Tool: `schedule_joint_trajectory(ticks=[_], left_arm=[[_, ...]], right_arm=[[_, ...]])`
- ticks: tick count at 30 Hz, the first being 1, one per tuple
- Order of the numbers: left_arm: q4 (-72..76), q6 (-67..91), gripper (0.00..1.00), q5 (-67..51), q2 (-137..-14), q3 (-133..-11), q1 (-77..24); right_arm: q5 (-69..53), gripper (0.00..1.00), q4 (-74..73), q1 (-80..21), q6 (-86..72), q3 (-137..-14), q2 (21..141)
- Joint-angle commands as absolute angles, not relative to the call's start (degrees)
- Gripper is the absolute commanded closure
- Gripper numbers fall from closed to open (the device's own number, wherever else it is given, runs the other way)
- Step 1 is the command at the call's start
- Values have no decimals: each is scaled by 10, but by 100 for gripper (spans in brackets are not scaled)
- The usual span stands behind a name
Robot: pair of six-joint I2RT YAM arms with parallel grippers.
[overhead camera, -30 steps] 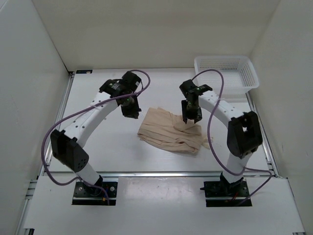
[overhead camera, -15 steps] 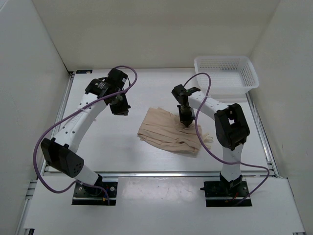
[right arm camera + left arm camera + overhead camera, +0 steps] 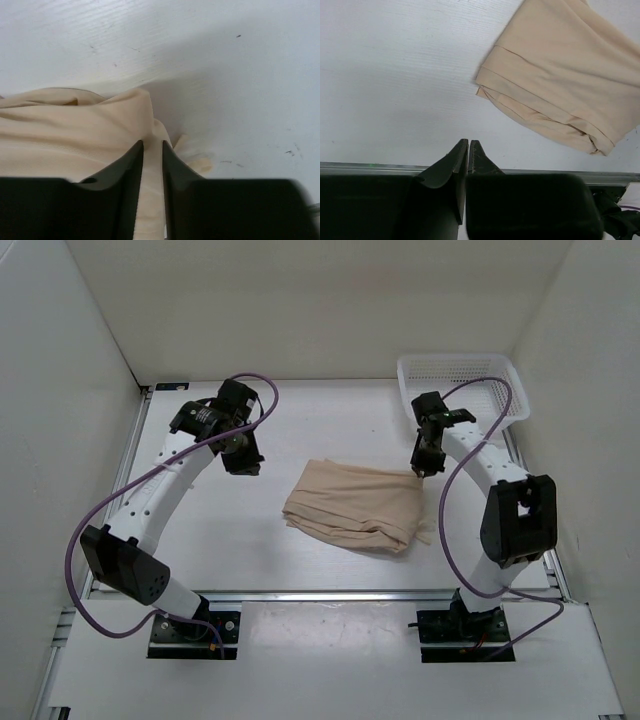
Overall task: Fold and stack the trousers
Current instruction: Fold the trousers
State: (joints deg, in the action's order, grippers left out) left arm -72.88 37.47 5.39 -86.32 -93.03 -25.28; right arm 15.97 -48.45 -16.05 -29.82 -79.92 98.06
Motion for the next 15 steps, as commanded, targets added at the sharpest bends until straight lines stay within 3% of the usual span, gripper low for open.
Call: schedule_joint_trajectory(ticks=[1, 2, 4, 8, 9, 10, 12, 13, 15], left_arm=[[-724, 365, 81, 52, -850, -927, -250], [-724, 360, 81, 52, -850, -922, -250], [-724, 359, 79, 52, -850, -922, -250], [-712, 359, 79, 41, -850, -910, -250], [-707, 359, 79, 41, -850, -904, -250], [-707, 359, 79, 41, -855, -904, -250], [-700, 359, 79, 36, -855, -894, -250], [-693, 359, 79, 36, -862, -894, -250], [-687, 354, 79, 36, -867, -894, -250]], right_arm=[[148, 67, -473, -160, -308, -795, 1003], [148, 51, -473, -160, -308, -795, 1003], [160, 28, -473, -160, -322, -780, 979], [188, 23, -484, -160, -338, -747, 919], [188, 26, -484, -160, -338, -737, 882], [180, 40, -484, -165, -338, -712, 862], [160, 58, -484, -195, -333, -687, 817], [138, 75, -484, -210, -326, -669, 809], [117, 75, -484, -267, -326, -657, 809]])
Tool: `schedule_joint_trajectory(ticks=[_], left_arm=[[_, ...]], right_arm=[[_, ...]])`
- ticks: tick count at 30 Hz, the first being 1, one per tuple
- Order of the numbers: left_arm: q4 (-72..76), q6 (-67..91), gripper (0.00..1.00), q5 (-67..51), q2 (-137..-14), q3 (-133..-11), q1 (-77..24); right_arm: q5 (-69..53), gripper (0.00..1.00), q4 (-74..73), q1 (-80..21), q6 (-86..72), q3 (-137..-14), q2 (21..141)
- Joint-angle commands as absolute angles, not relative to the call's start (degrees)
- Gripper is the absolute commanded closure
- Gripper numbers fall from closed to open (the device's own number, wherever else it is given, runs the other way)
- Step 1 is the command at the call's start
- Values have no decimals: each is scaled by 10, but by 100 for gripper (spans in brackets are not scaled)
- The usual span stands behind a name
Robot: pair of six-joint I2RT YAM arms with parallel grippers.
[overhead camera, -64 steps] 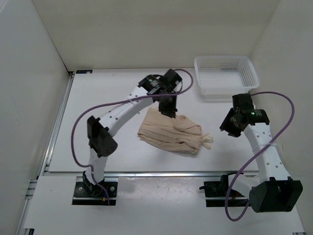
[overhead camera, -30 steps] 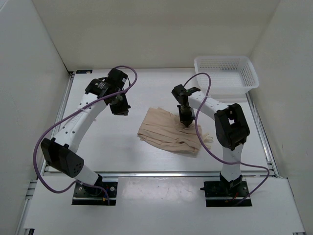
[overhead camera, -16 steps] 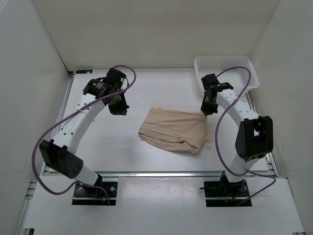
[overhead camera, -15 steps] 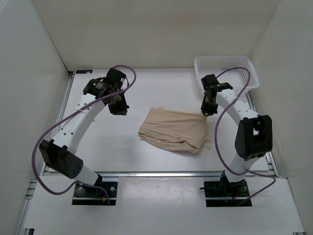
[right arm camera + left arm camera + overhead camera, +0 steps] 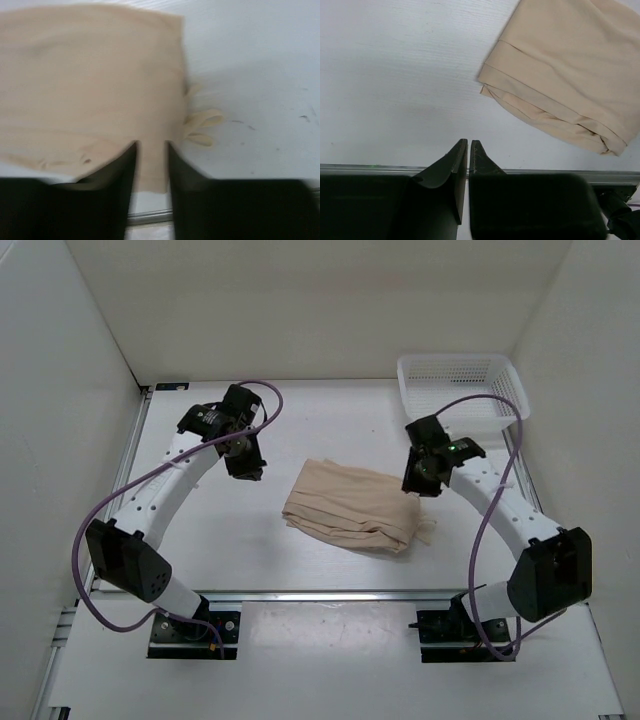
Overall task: Fold and stack the trousers
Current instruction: Fold the trousers
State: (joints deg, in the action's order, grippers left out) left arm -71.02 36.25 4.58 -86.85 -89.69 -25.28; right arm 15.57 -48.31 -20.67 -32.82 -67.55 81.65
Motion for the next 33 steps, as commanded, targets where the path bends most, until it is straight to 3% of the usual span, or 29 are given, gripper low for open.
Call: schedule_joint_trajectory(ticks=[1, 5, 10, 14, 15, 17, 18, 19, 30, 31, 33], left_arm=[[-687, 354, 79, 36, -874, -894, -250], [-687, 354, 79, 36, -875, -894, -250], [-687, 354, 79, 36, -868, -889, -250], [-687, 354, 79, 36, -862, -889, -250], [-687, 354, 79, 36, -862, -889, -250], [-687, 354, 79, 36, -862, -889, -250], [-687, 354, 79, 36, -862, -889, -250], [-687, 349, 79, 36, -862, -889, -250], [-698, 333, 78, 33, -914, -948, -245], [-691, 333, 76, 33, -920, -954, -245], [-673, 328, 70, 12, -934, -954, -245]], right_arm=[[117, 54, -484, -305, -326, -650, 809], [117, 39, -479, -359, -337, -650, 849], [142, 41, -479, -405, -342, -669, 918], [153, 61, -479, -419, -348, -669, 940], [153, 72, -484, -419, -354, -663, 940], [165, 82, -490, -425, -361, -657, 933], [165, 94, -499, -425, -361, -657, 924], [175, 100, -504, -425, -373, -651, 912], [177, 98, -579, -478, -445, -554, 761], [171, 77, -579, -484, -453, -547, 761], [177, 63, -579, -505, -459, -539, 761]])
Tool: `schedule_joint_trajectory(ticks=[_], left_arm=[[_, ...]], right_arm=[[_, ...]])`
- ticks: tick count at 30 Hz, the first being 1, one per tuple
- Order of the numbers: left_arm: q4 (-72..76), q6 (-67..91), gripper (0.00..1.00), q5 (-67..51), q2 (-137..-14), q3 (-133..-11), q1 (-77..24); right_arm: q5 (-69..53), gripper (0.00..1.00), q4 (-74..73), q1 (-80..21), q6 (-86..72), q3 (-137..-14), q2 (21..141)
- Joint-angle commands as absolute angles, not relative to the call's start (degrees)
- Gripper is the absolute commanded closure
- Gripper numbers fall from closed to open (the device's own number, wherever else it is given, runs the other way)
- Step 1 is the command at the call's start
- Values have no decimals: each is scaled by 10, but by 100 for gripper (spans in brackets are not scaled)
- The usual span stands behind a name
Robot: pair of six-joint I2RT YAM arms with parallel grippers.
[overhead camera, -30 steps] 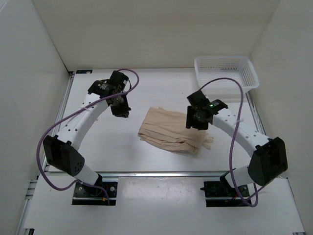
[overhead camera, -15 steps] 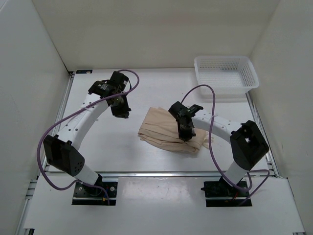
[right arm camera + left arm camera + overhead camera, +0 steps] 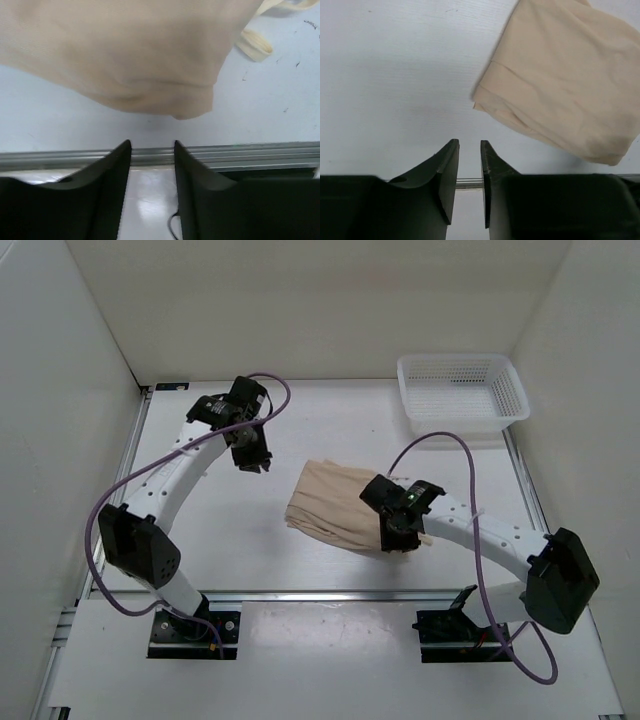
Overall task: Fold and stack the trousers
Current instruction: Fold the trousers
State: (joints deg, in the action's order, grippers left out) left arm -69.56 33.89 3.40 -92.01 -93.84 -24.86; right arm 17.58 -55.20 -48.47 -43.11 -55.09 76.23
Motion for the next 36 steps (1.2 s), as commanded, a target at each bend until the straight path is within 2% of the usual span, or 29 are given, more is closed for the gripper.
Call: schedule_joint_trajectory(ticks=[1, 3, 4, 8, 10, 14, 19, 22, 24, 25, 28, 29, 30, 31, 33, 34, 36], left_arm=[[-667, 328, 63, 7, -952, -954, -250], [-650, 322, 53, -1, -975, -954, -256], [-650, 322, 50, -10, -1002, -954, -256], [-628, 308, 47, -14, -1071, -954, -269], [-613, 303, 25, -14, -1111, -954, -269], [-592, 290, 8, -33, -1165, -954, -274], [-560, 285, 8, -47, -1186, -905, -274], [-551, 285, 20, -52, -1186, -882, -274], [-540, 285, 33, -58, -1191, -876, -274], [-540, 285, 48, -65, -1191, -868, -274], [-533, 285, 76, -70, -1191, -861, -274], [-533, 285, 90, -70, -1191, -855, -274], [-533, 285, 90, -70, -1191, -855, -274], [-533, 285, 90, -70, -1191, -850, -274], [-533, 304, 90, -43, -1177, -839, -274], [-533, 310, 90, -33, -1160, -832, -274], [-533, 335, 90, -9, -1139, -804, -252]], right_arm=[[188, 51, -585, -505, -467, -539, 767], [205, 48, -598, -512, -473, -555, 757], [217, 38, -616, -512, -478, -574, 751], [255, 32, -645, -479, -478, -612, 712], [255, 32, -645, -438, -472, -612, 707], [177, 23, -573, -357, -444, -564, 688], [28, 18, -462, -251, -415, -481, 678], [-74, 17, -375, -189, -408, -425, 688], [-109, 17, -328, -171, -403, -403, 704], [-126, 17, -316, -165, -403, -403, 725], [-151, 24, -263, -165, -403, -388, 764], [-151, 28, -251, -165, -403, -379, 773], [-160, 32, -239, -159, -408, -379, 781], [-167, 50, -220, -159, -408, -372, 797], [-167, 69, -213, -159, -403, -372, 811], [-161, 87, -213, -159, -403, -378, 824], [-140, 96, -220, -159, -384, -392, 845]])
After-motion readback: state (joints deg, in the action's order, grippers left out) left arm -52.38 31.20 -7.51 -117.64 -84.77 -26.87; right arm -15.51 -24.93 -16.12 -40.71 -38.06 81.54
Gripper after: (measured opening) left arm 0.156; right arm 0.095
